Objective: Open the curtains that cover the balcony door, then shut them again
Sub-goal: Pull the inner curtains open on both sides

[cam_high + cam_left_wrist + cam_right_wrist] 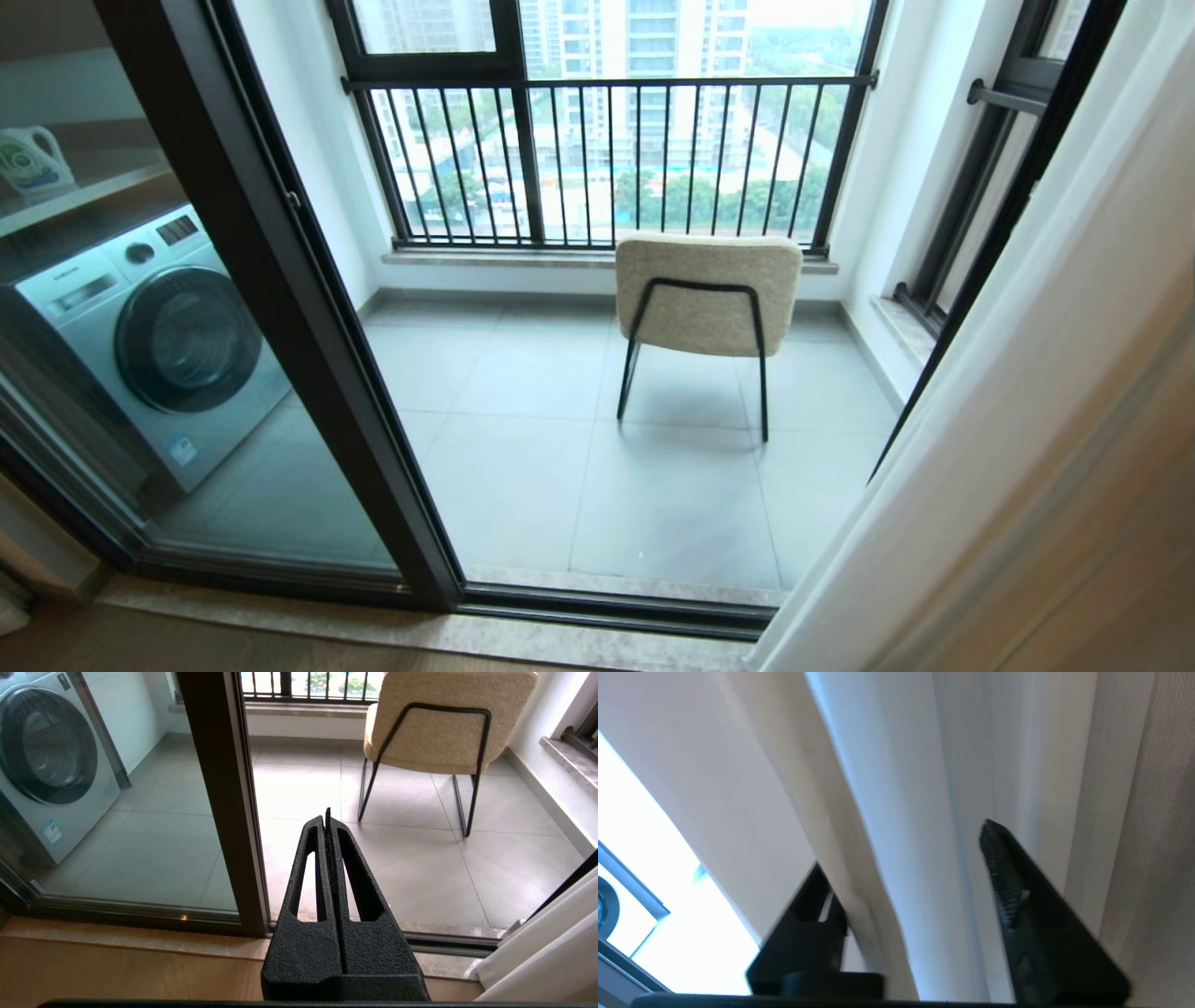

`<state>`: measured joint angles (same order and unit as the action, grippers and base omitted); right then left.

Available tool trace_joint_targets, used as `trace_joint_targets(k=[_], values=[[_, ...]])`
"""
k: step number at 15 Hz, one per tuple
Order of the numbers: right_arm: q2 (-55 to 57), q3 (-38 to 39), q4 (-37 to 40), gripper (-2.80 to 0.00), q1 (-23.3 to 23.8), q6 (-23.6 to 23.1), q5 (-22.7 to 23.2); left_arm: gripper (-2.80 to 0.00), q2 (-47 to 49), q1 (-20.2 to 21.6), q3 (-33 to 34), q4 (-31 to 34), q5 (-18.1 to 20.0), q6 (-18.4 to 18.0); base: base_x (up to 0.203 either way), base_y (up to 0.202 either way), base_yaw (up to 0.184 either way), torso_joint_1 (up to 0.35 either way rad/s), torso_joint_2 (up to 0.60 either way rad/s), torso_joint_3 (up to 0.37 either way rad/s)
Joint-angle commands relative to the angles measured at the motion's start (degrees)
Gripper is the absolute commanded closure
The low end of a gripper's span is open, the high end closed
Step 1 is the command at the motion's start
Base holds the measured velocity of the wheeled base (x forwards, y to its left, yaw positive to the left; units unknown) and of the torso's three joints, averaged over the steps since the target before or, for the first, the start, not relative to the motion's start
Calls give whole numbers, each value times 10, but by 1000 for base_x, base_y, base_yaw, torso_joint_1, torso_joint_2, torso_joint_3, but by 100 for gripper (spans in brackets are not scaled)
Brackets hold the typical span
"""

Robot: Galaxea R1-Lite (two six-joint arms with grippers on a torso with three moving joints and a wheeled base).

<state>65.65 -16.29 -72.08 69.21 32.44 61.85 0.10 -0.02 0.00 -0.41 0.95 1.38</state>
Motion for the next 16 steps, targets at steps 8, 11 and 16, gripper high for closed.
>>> trace_joint_targets(k=[8,11,16], values=[[-60,37,-1,-280,0,0,-10,0,0,-1,0,0,0,0,0,0,0,0,0,0],[-95,43,-2,-280,0,-1,-54,0,0,0,0,0,0,0,0,0,0,0,0,0],[-141,52,-2,0,1,-3,-135,0,0,0,0,0,0,0,0,0,0,0,0,0]])
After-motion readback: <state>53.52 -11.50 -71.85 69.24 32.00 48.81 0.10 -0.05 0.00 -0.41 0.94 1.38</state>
